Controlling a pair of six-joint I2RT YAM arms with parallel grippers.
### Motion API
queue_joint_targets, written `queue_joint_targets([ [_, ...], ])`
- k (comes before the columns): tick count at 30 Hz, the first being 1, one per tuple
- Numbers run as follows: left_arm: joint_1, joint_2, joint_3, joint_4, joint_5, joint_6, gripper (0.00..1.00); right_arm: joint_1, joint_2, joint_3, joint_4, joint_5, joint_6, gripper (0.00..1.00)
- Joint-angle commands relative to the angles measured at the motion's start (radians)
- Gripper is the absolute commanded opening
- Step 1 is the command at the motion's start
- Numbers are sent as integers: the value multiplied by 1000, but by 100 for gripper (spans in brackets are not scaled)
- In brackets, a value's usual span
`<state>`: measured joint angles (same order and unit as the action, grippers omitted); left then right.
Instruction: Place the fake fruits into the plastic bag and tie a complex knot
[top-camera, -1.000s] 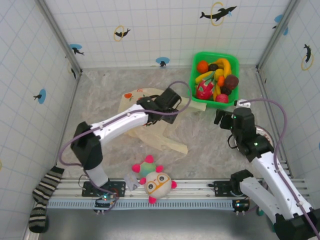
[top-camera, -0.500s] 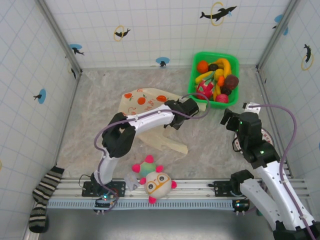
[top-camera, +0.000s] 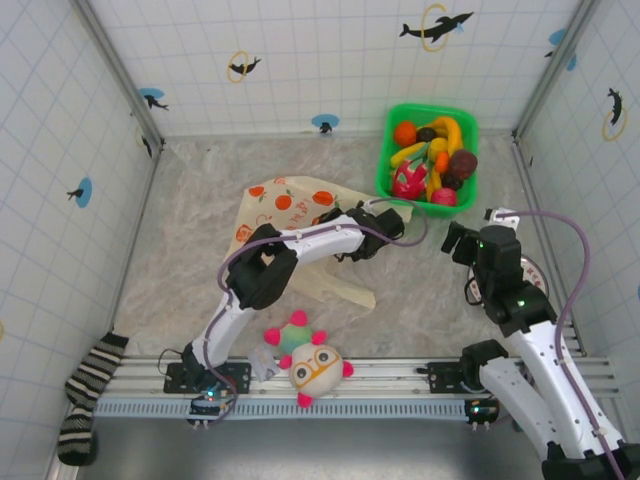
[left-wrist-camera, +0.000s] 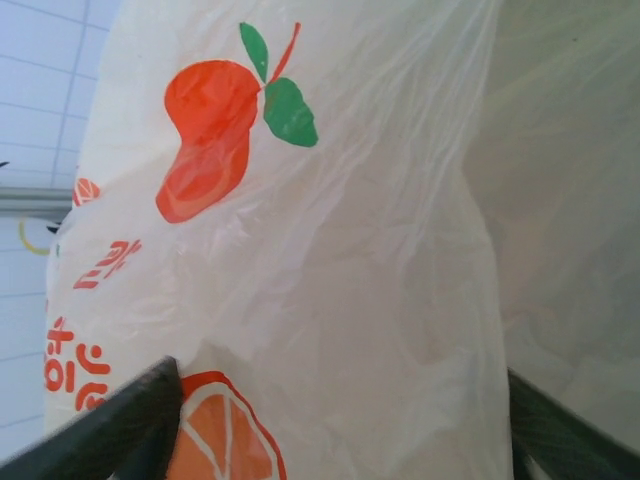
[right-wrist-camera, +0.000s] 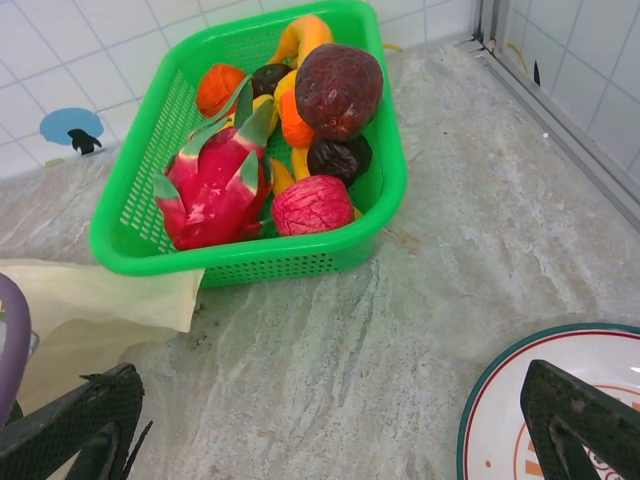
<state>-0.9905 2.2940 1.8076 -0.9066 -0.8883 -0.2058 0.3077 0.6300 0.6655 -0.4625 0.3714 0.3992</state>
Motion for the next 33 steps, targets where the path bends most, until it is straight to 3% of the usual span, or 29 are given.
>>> queue_joint_targets([
  [1,-7,-2,23,-22,-66,17,53,-12,-5,-21,35,-17,-9,100],
  [5,-6,-73,0,-49,-67,16,19,-13,-16,-34,29,-42,-27,100],
  [11,25,-288,-54,-5,87,97,3,-16,-60,-99,92,-211,-3,100],
  [15,65,-388,-74,8,228,134,0,-15,-92,-185,245,-369,86,100],
  [19,94,-439,-65,-9,291,153,0,7,-89,-286,479,-475,206,100],
  [27,108,-485,-26,-31,319,173,0,149,33,-415,831,-364,265,100],
  [33,108,-517,-19,-29,363,176,0,201,237,-368,998,-332,226,100],
])
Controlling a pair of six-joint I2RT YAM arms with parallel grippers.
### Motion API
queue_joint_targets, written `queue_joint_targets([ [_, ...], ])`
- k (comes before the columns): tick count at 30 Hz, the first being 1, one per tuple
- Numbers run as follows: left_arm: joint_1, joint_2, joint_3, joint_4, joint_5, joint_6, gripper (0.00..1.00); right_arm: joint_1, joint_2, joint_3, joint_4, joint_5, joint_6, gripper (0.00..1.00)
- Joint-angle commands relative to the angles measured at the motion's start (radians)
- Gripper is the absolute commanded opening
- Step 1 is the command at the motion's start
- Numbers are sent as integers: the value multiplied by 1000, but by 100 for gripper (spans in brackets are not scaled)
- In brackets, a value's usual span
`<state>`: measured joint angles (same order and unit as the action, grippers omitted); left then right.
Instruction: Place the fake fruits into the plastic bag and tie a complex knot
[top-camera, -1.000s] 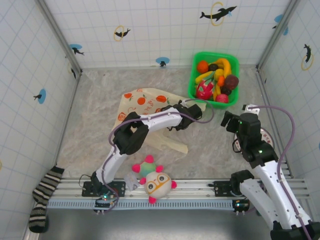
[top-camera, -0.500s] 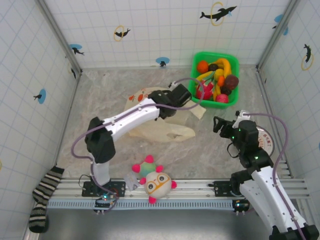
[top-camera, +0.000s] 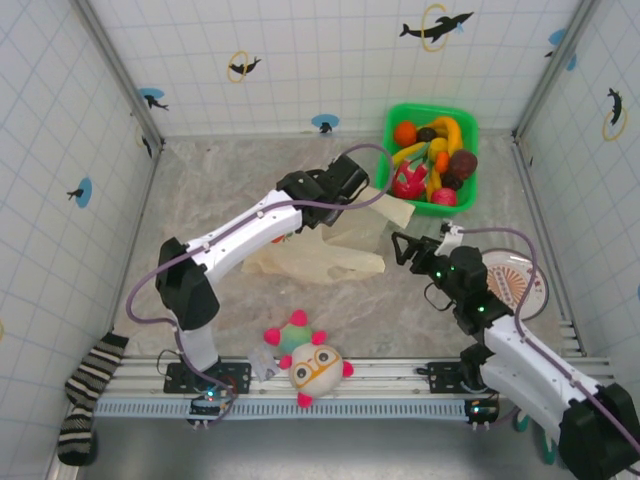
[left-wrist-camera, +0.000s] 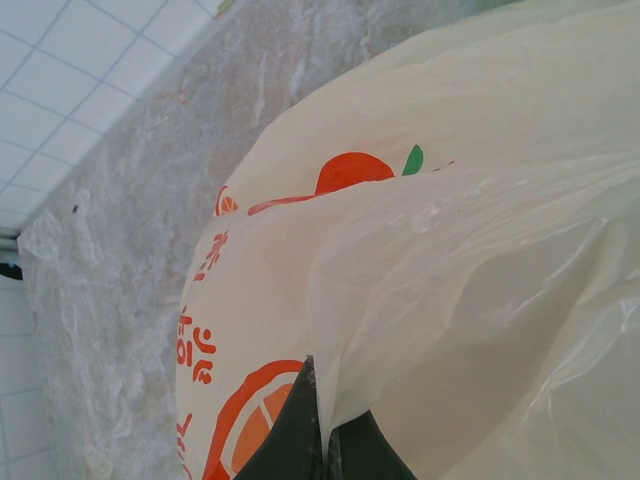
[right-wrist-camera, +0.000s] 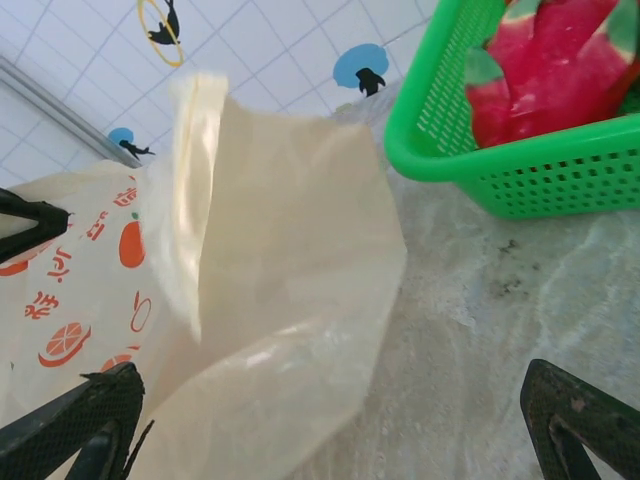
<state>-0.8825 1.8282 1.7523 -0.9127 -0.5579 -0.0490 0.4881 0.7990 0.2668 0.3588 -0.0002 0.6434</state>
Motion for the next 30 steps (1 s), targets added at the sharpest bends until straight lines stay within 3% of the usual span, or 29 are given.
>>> queue_joint_targets([
  [1,0,-55,36,-25,33,20,0,24,103,45,190,49,-29,100],
  [6,1,-90,16,-23,19,36,0,16,310,161,233,95,-85,100],
  [12,0,-172,-93,56,55,116,0,-64,469,304,319,41,-69,100],
  [21,18,-373,-296,251,223,204,0,-191,620,522,196,-1,-7,100],
  [27,130,-470,-351,288,338,147,0,-221,662,604,34,23,-16,100],
  [30,160,-479,-345,288,336,124,0,-220,666,618,9,-2,-40,100],
])
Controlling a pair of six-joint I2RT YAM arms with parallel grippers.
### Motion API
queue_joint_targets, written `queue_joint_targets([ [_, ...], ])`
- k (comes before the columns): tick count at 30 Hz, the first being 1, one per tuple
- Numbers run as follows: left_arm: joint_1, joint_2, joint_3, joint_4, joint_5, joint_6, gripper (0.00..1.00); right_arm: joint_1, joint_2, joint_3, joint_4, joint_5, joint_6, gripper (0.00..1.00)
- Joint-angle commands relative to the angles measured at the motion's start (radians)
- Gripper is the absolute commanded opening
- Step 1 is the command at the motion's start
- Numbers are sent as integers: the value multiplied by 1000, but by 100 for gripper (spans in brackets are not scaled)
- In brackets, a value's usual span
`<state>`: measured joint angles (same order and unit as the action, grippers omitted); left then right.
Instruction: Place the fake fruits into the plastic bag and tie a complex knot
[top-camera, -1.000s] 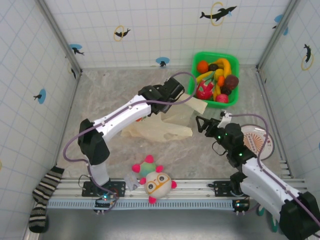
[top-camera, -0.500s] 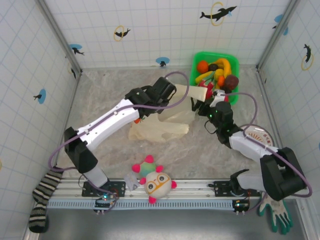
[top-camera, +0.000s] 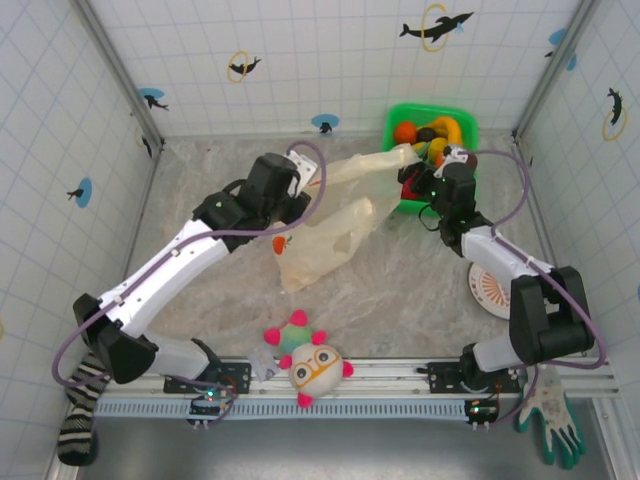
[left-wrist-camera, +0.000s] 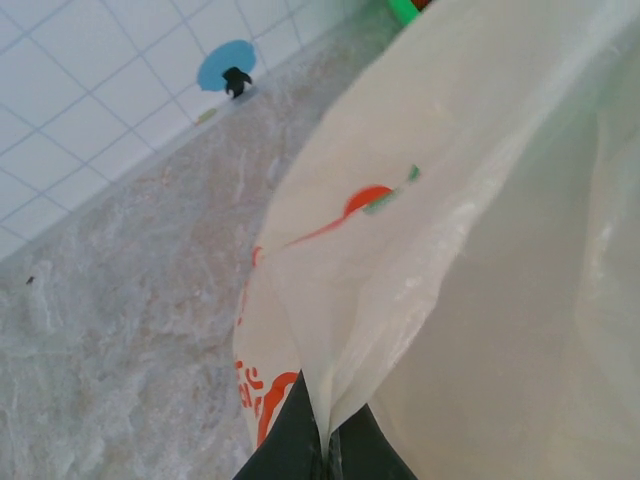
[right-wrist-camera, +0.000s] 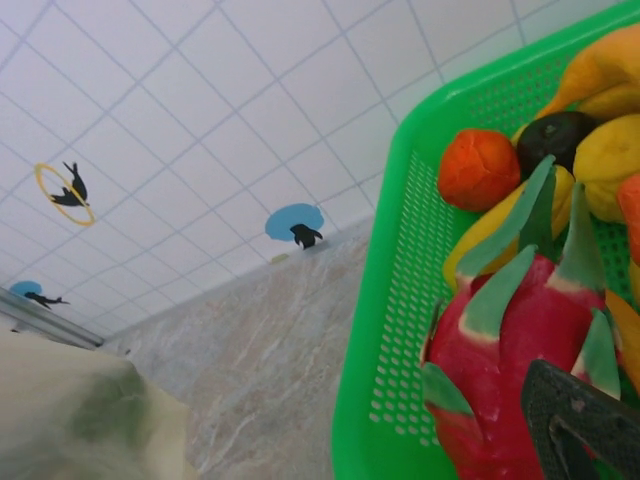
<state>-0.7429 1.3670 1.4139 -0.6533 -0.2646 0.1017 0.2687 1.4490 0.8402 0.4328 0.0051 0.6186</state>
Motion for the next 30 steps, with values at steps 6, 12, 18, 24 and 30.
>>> queue_joint_targets([
  [6,22,72,83,-32,-50,-82,0,41,-4,28,-64,-224,-87,100],
  [12,30,168,178,-74,-123,-140,0,114,-85,-35,-149,-295,-113,100],
  [18,46,274,295,-138,-150,-184,0,162,-232,-165,-251,-242,-109,100],
  [24,71,386,395,-207,-174,-186,0,163,-401,-245,-463,-276,-179,100],
  [30,75,403,410,-192,-145,-185,0,114,-548,-238,-687,-291,-258,100],
])
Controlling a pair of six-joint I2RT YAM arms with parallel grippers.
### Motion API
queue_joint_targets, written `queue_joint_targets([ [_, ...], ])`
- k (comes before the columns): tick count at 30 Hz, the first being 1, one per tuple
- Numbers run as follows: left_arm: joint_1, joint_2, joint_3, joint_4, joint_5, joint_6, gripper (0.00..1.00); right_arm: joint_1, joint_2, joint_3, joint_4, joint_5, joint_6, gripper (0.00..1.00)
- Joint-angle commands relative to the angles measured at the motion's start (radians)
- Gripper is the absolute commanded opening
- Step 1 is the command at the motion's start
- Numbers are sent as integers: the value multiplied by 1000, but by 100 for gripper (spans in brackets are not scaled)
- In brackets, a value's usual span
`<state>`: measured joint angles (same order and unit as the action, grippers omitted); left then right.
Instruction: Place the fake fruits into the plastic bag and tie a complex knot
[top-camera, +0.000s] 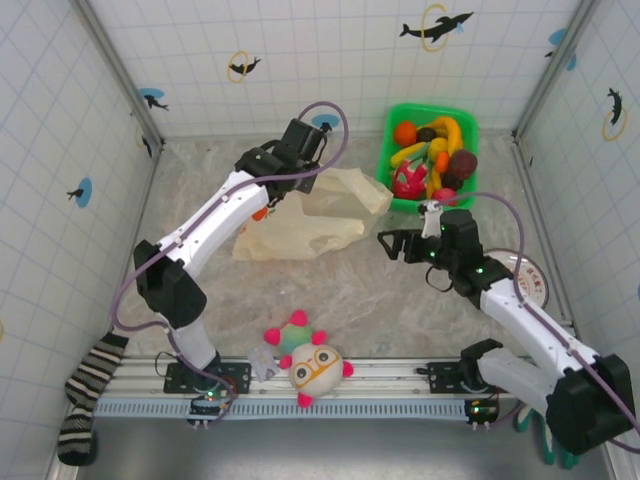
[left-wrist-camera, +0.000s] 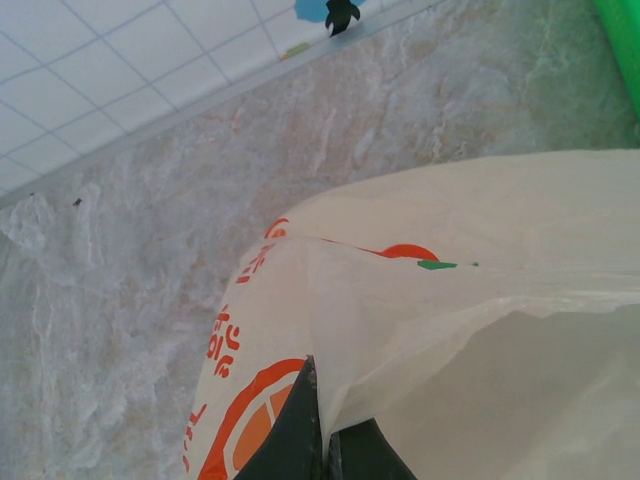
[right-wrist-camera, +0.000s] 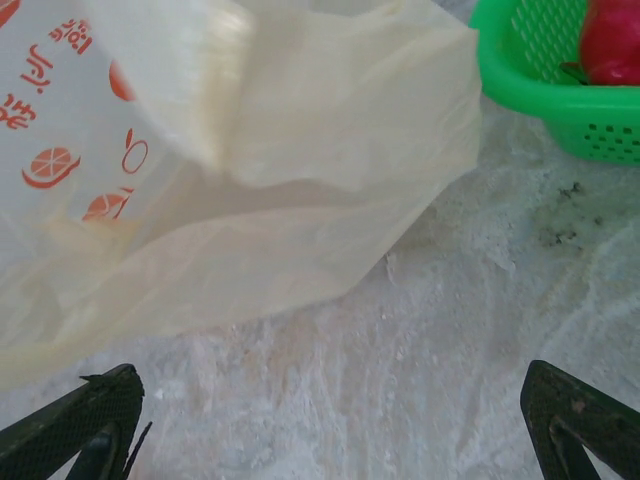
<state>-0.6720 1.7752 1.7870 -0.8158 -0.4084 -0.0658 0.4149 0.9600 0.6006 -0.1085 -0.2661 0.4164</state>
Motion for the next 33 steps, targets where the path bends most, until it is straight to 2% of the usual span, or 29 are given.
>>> queue_joint_targets([
  [1,6,-9,34,-32,-3,-18,0,-60,-88,15,-163,-28,-52,100],
  [5,5,-46,-8,-39,19,-23,0,-203,-126,125,-243,-19,-49,100],
  [11,6,-93,-49,-78,66,-57,0,-330,68,329,-336,119,-96,100],
  [17,5,-97,-38,-145,71,-135,0,-369,335,517,-290,261,-117,99],
  [21,6,-101,-38,-155,90,-155,0,-399,519,651,-287,330,-134,95],
  [25,6,-104,-31,-154,121,-165,0,-418,693,809,-341,370,-160,94],
  [33,6,-105,-23,-153,128,-154,0,-423,918,1020,-388,375,-173,95],
])
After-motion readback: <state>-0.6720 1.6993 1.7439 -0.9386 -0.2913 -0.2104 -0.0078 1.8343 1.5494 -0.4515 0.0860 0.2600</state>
